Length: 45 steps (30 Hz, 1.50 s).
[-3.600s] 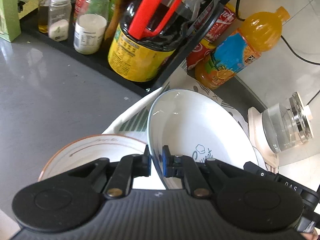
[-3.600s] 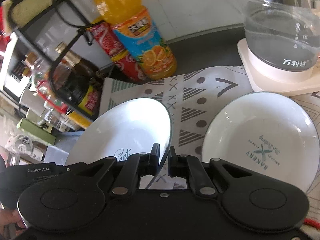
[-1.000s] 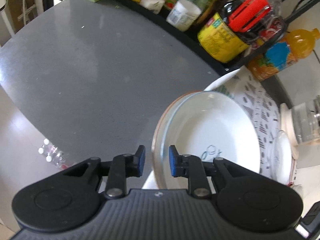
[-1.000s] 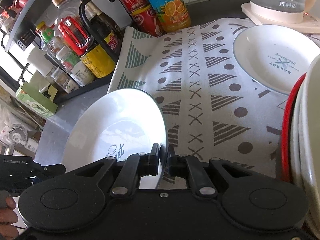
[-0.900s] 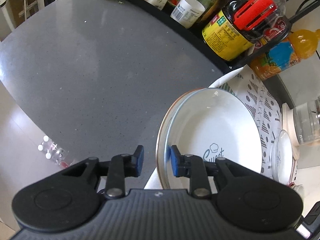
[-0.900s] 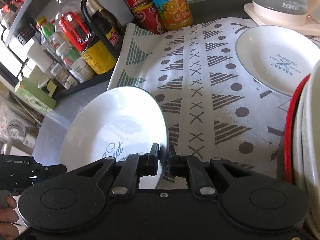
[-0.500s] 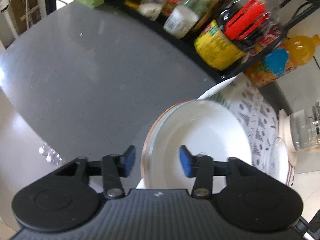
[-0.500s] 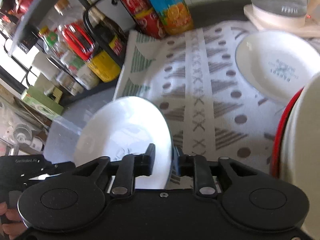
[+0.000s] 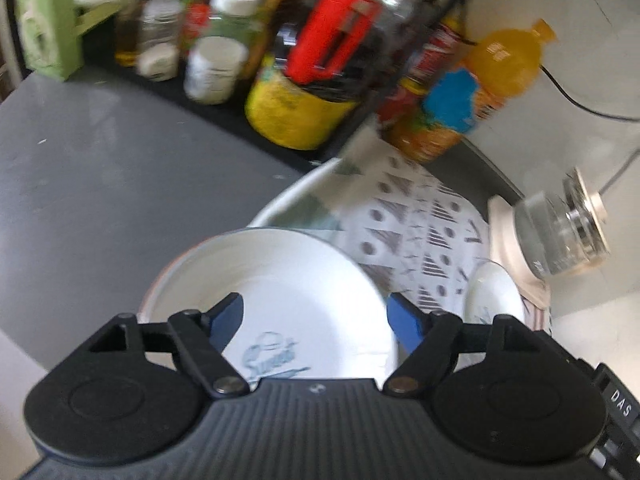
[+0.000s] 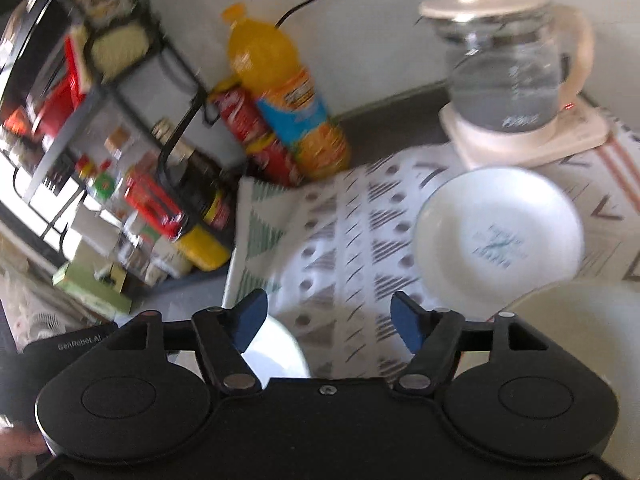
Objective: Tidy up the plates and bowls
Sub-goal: 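Move both grippers to the 'Bakery' plate and close on its rim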
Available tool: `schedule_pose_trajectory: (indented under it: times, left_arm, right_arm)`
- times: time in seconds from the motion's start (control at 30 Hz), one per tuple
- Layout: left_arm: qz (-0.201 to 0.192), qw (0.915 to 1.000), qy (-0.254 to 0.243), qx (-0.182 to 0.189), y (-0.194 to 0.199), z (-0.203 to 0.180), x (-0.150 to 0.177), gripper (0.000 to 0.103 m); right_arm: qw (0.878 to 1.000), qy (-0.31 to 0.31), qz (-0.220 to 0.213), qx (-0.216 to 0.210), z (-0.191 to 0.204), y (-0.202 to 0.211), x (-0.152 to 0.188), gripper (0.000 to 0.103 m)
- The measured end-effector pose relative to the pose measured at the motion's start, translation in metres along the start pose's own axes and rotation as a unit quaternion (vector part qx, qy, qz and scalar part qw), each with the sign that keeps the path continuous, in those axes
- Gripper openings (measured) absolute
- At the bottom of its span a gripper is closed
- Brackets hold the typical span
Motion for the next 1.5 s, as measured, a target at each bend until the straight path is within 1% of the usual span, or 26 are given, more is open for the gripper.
schedule_pose_trajectory:
  times: [0.23,0.33,0.57,0.73,0.83,1.03,1.23,1.37,1.43,1.47,1.5]
  left_arm:
    - [0.023,0.9985,-0.04,0.028,-0.022,-0.052,0.001,0.078]
    - [0.03,0.9975,-0.053,0.035,-0.033,-0.072,0.002,0.078]
    - [0.055,0.9952,-0.064,0.049,-0.06,-0.113,0.002,0.078]
    - [0.069,0.9938,-0.063,0.06,-0.081,-0.134,0.005,0.078]
    - [0.079,0.9931,-0.062,0.06,-0.096,-0.144,0.008,0.078]
    - [0.106,0.9914,-0.055,0.053,-0.124,-0.158,0.015,0.076]
    - [0.133,0.9897,-0.025,0.047,-0.15,-0.163,0.023,0.074]
    - [0.149,0.9877,-0.013,0.047,-0.164,-0.166,0.025,0.066]
    - [0.156,0.9868,-0.012,0.044,-0.17,-0.169,0.026,0.06]
    - [0.161,0.9861,-0.012,0.04,-0.173,-0.169,0.028,0.058]
    - [0.166,0.9854,-0.012,0.037,-0.176,-0.17,0.03,0.053]
  right_arm:
    - [0.999,-0.03,-0.015,0.031,-0.038,0.015,-0.02,0.07]
    - [0.998,-0.041,-0.013,0.043,-0.052,0.016,-0.025,0.07]
    - [0.995,-0.074,0.002,0.068,-0.091,0.016,-0.034,0.071]
    - [0.992,-0.102,0.016,0.078,-0.119,0.009,-0.039,0.07]
    - [0.991,-0.11,0.023,0.078,-0.129,0.005,-0.045,0.07]
    - [0.986,-0.133,0.056,0.079,-0.15,-0.013,-0.053,0.07]
    - [0.981,-0.152,0.088,0.08,-0.163,-0.034,-0.056,0.066]
    - [0.976,-0.163,0.113,0.085,-0.172,-0.046,-0.056,0.062]
    - [0.974,-0.168,0.127,0.084,-0.177,-0.053,-0.056,0.058]
    - [0.973,-0.17,0.131,0.086,-0.179,-0.055,-0.056,0.058]
    - [0.972,-0.173,0.134,0.088,-0.183,-0.057,-0.055,0.058]
Point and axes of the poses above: each gripper's, at about its wrist camera, not at the fingertips, and y roughly against the way its jaws point, z to its left, x to its underside, the point moved 7 cm from there along -y, roughly the way its jaws point, and after that the axes turned 3 degrees about -y, right-handed, at the moved point
